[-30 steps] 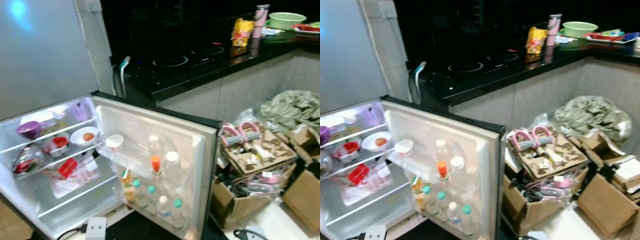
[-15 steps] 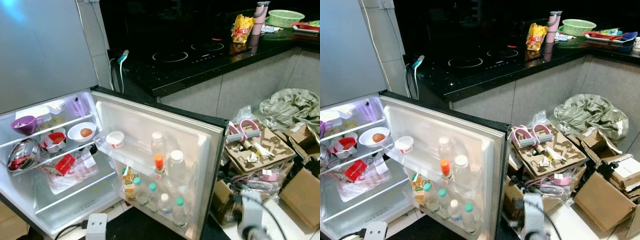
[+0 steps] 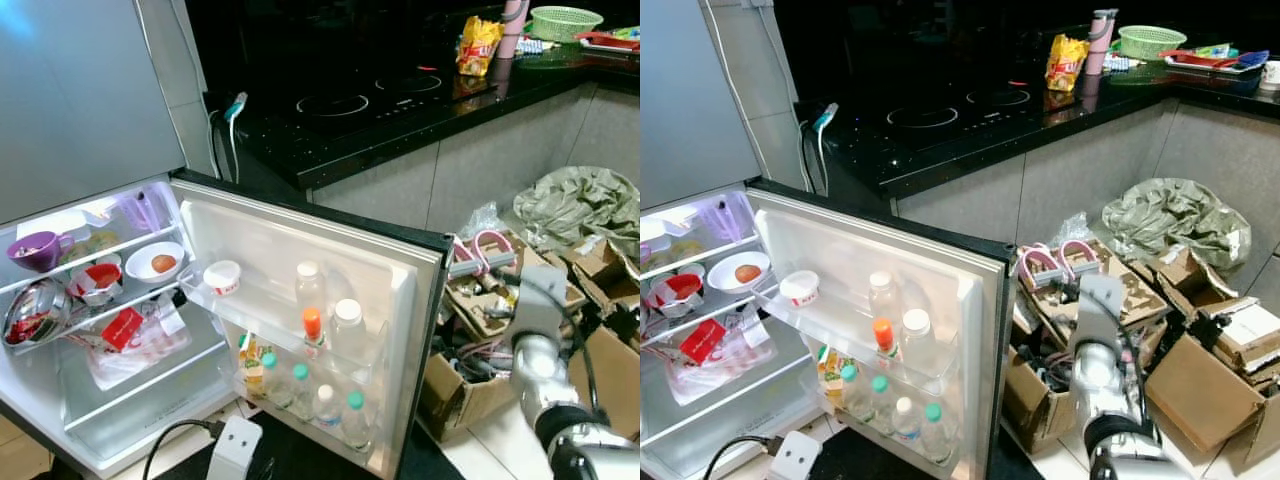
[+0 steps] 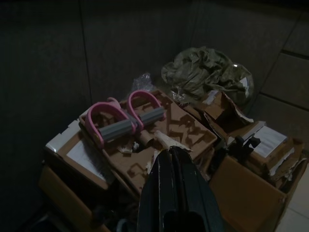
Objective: Restocking fridge
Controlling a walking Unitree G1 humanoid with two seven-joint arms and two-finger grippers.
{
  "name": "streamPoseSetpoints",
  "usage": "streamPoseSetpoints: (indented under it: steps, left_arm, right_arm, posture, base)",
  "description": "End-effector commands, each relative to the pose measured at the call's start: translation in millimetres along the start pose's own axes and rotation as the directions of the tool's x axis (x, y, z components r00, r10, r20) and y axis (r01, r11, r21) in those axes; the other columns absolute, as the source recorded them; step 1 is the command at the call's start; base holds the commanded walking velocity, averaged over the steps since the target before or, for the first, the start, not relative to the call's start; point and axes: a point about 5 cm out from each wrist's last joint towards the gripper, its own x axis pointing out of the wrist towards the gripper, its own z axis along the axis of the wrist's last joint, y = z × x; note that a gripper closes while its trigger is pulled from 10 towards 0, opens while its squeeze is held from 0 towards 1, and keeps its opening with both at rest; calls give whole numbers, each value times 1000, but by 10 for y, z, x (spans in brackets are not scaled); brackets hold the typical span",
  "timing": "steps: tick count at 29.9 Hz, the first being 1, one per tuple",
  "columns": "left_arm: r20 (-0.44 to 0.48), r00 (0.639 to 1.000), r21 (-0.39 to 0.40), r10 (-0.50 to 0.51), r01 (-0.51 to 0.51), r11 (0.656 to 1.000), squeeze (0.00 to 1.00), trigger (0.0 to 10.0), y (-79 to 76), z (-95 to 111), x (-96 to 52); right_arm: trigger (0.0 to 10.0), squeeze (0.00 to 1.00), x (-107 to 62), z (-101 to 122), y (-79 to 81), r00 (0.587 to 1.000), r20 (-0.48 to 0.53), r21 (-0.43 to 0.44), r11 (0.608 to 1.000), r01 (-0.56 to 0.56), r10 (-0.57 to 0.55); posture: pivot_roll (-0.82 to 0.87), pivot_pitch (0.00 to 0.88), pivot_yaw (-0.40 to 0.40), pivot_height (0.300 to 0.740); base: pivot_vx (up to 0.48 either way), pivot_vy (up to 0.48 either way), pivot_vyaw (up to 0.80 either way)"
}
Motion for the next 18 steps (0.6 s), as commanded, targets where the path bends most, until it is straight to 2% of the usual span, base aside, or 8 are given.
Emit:
streamPoseSetpoints:
  steps: [1,2,5,9,12,15,17,18]
  left_arm:
    - [28,999,-30,-25,26,999,0,10000,10,-17,-57]
    - [118,987,-11,-106,108,994,0,10000,-51,107,-57]
    - [177,974,-3,-139,142,990,0,10000,-64,217,-53]
    - [226,962,-2,-152,157,988,0,10000,-64,316,-45]
    - [231,960,11,-156,158,987,0,10000,-69,333,-43]
    - [203,967,8,-153,155,988,0,10000,-71,263,-59]
    - [173,973,-3,-152,154,988,0,10000,-79,181,-100]
    - [173,973,-3,-152,154,988,0,10000,-79,181,-100]
  right_arm:
    - [10000,0,-23,-103,25,999,-55,45,999,-1,4]
    - [10000,0,-13,8,166,996,-44,250,966,-66,80]
    - [10000,0,-20,90,300,988,-21,372,918,-133,152]
    - [10000,0,-42,141,430,978,2,414,890,-193,210]
    - [10000,0,-111,239,691,938,74,485,810,-329,337]
    - [10000,0,-177,277,870,899,106,483,768,-420,425]
    - [10000,0,-285,303,1096,819,147,445,702,-556,554]
    - [10000,0,-285,303,1096,819,147,445,702,-556,554]
  posture:
    - [-10,122,47,740]
    - [-7,122,46,740]
    - [-3,121,47,740]
    - [-3,121,47,740]
    - [-1,120,50,740]
    - [-5,121,54,740]
    - [-6,123,57,740]
    - [-6,123,57,740]
  base:
    - [0,0,0]
    - [0,0,0]
    - [0,0,0]
    - [0,0,0]
    - [0,0,0]
    - [0,0,0]
    - [0,0,0]
    - [0,0,0]
